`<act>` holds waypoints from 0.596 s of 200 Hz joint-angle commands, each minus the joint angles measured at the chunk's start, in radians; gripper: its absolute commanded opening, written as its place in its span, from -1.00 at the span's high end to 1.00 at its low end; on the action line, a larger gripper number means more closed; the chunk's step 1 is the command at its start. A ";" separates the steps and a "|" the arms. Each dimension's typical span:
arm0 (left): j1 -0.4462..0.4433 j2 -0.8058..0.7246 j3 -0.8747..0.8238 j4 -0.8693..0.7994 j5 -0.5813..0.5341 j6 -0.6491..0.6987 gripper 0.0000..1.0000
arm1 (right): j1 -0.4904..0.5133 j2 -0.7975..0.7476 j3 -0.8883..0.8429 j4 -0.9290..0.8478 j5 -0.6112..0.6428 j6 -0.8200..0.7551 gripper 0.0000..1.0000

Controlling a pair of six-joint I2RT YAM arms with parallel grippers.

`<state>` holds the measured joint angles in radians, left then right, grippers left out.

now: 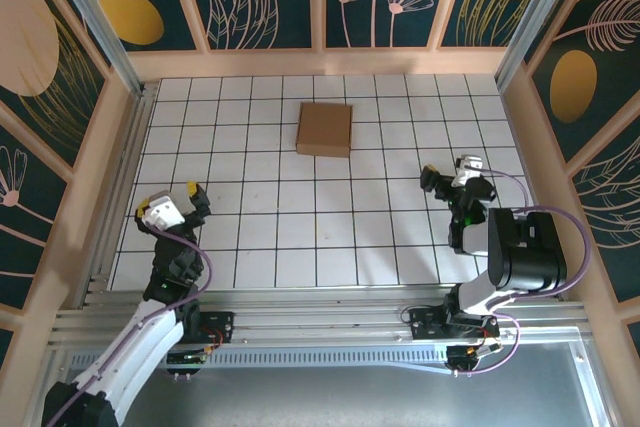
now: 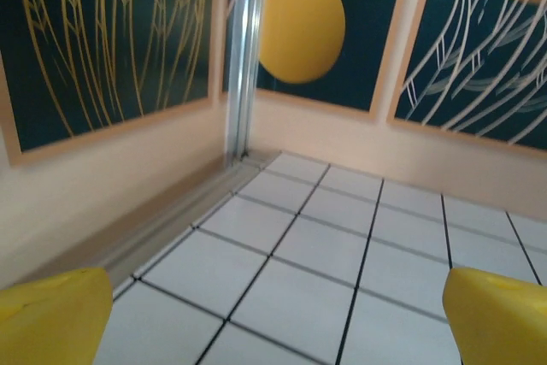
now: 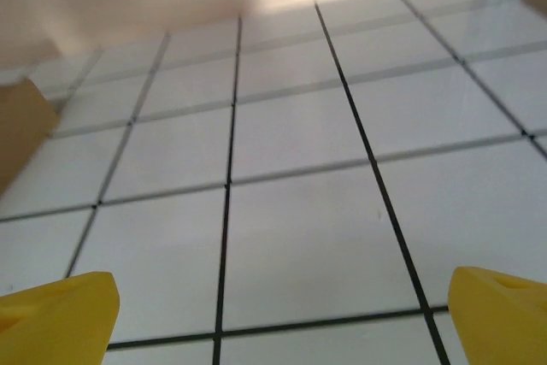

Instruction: Fold the paper box

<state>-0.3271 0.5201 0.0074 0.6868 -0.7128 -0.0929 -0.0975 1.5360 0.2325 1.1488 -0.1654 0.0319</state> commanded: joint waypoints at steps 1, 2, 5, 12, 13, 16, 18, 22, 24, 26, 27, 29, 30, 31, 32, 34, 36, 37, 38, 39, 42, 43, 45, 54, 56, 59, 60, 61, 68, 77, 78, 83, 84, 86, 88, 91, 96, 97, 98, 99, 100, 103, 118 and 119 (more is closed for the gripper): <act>0.031 0.160 -0.124 0.326 0.031 0.112 -0.98 | -0.002 0.022 -0.048 0.225 -0.054 -0.010 -0.98; 0.033 0.172 -0.123 0.334 0.035 0.110 -0.98 | -0.002 0.020 -0.045 0.221 -0.043 -0.005 -0.98; 0.042 0.203 -0.116 0.356 0.046 0.107 -0.98 | 0.000 0.024 -0.039 0.220 -0.005 0.011 -0.98; 0.058 0.291 -0.096 0.412 0.074 0.108 -0.98 | 0.014 0.038 -0.042 0.254 0.056 0.017 -0.98; 0.060 0.297 -0.093 0.418 0.077 0.108 -0.98 | 0.017 0.038 -0.044 0.255 0.060 0.016 -0.98; 0.066 0.340 -0.082 0.438 0.086 0.112 -0.98 | 0.022 0.034 -0.048 0.253 0.070 0.011 -0.98; 0.069 0.364 -0.075 0.451 0.090 0.113 -0.98 | 0.023 0.031 -0.050 0.253 0.075 0.009 -0.99; 0.072 0.412 -0.060 0.473 0.097 0.116 -0.98 | 0.022 0.031 -0.054 0.264 0.079 0.011 -0.98; 0.074 0.434 -0.052 0.486 0.103 0.118 -0.98 | 0.023 0.034 -0.054 0.271 0.078 0.013 -0.98; 0.076 0.454 -0.045 0.500 0.110 0.119 -0.98 | 0.023 0.036 -0.055 0.273 0.078 0.015 -0.98; 0.078 0.464 -0.041 0.505 0.115 0.119 -0.98 | 0.023 0.036 -0.055 0.273 0.079 0.015 -0.98; 0.080 0.482 -0.034 0.517 0.123 0.119 -0.98 | 0.022 0.037 -0.053 0.269 0.081 0.017 -0.98; 0.081 0.493 -0.031 0.522 0.128 0.119 -0.98 | 0.022 0.037 -0.052 0.266 0.082 0.017 -0.98; 0.083 0.502 -0.028 0.527 0.134 0.119 -0.98 | 0.022 0.035 -0.051 0.265 0.084 0.017 -0.99; 0.085 0.511 -0.025 0.533 0.141 0.119 -0.98 | 0.023 0.033 -0.050 0.260 0.085 0.017 -0.99; 0.089 0.529 -0.021 0.545 0.156 0.115 -0.98 | 0.022 0.033 -0.048 0.252 0.087 0.017 -0.98; 0.094 0.548 -0.016 0.556 0.170 0.111 -0.98 | 0.024 0.032 -0.046 0.246 0.088 0.017 -0.98; 0.097 0.557 -0.013 0.563 0.177 0.108 -0.98 | 0.024 0.032 -0.044 0.245 0.090 0.017 -0.98; 0.100 0.565 -0.011 0.569 0.183 0.104 -0.98 | 0.023 0.033 -0.043 0.245 0.091 0.017 -0.98; 0.103 0.574 -0.009 0.575 0.190 0.102 -0.98 | 0.023 0.033 -0.042 0.244 0.091 0.017 -0.98; 0.113 0.601 -0.005 0.594 0.209 0.093 -0.98 | 0.024 0.034 -0.042 0.244 0.090 0.016 -0.98; 0.115 0.610 -0.003 0.600 0.214 0.088 -0.98 | 0.025 0.035 -0.042 0.243 0.090 0.015 -0.98; 0.122 0.629 0.001 0.612 0.223 0.078 -0.98 | 0.026 0.034 -0.042 0.242 0.088 0.015 -0.98; 0.150 0.711 0.026 0.667 0.260 0.055 -0.98 | 0.025 0.035 -0.038 0.237 0.078 0.011 -0.99; 0.153 0.725 0.033 0.672 0.274 0.057 -0.97 | 0.025 0.035 -0.037 0.235 0.078 0.011 -0.98; 0.160 0.742 0.046 0.674 0.299 0.057 -0.98 | 0.025 0.033 -0.037 0.234 0.078 0.010 -0.98; 0.163 0.749 0.051 0.674 0.308 0.059 -0.98 | 0.025 0.033 -0.037 0.232 0.078 0.010 -0.98; 0.166 0.756 0.056 0.674 0.315 0.061 -0.98 | 0.026 0.033 -0.038 0.232 0.078 0.010 -0.99; 0.174 0.790 0.103 0.629 0.340 0.079 -0.97 | 0.025 0.035 -0.037 0.234 0.078 0.010 -0.98; 0.207 0.844 0.146 0.597 0.416 0.079 -0.98 | 0.027 0.033 -0.036 0.233 0.077 0.010 -0.98; 0.212 0.851 0.149 0.598 0.425 0.078 -0.98 | 0.027 0.033 -0.037 0.232 0.078 0.010 -0.98; 0.232 0.891 0.158 0.621 0.454 0.069 -0.98 | 0.027 0.034 -0.035 0.232 0.077 0.008 -0.98; 0.234 0.902 0.158 0.628 0.458 0.067 -0.98 | 0.027 0.035 -0.035 0.232 0.077 0.008 -0.98; 0.244 0.921 0.158 0.644 0.466 0.060 -0.97 | 0.027 0.034 -0.035 0.230 0.075 0.008 -0.99; 0.253 0.942 0.158 0.662 0.475 0.051 -0.98 | 0.026 0.034 -0.035 0.230 0.075 0.007 -0.99; 0.267 0.974 0.158 0.688 0.493 0.040 -0.98 | 0.027 0.033 -0.034 0.230 0.074 0.007 -0.98; 0.291 1.026 0.160 0.761 0.523 0.026 -0.98 | 0.026 0.034 -0.034 0.229 0.073 0.006 -0.99; 0.295 1.032 0.162 0.773 0.527 0.026 -0.97 | 0.026 0.034 -0.034 0.229 0.073 0.006 -0.99; 0.298 1.034 0.163 0.778 0.532 0.023 -0.97 | 0.026 0.034 -0.034 0.230 0.072 0.006 -0.99; 0.301 1.033 0.165 0.775 0.534 0.020 -0.98 | 0.027 0.034 -0.035 0.229 0.072 0.007 -0.99; 0.304 1.030 0.169 0.765 0.537 0.017 -0.98 | 0.027 0.034 -0.034 0.229 0.073 0.007 -0.99; 0.310 1.011 0.182 0.700 0.539 0.007 -0.98 | 0.026 0.035 -0.034 0.230 0.072 0.007 -0.99; 0.324 1.012 0.210 0.641 0.543 -0.008 -0.98 | 0.026 0.034 -0.031 0.224 0.062 0.004 -0.98; 0.324 1.014 0.211 0.646 0.541 -0.008 -0.98 | 0.026 0.034 -0.031 0.224 0.061 0.003 -0.98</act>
<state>-0.0341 1.5101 0.1879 1.2575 -0.2810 -0.0456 -0.0784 1.5654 0.1879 1.3285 -0.1059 0.0391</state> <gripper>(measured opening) 0.989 0.992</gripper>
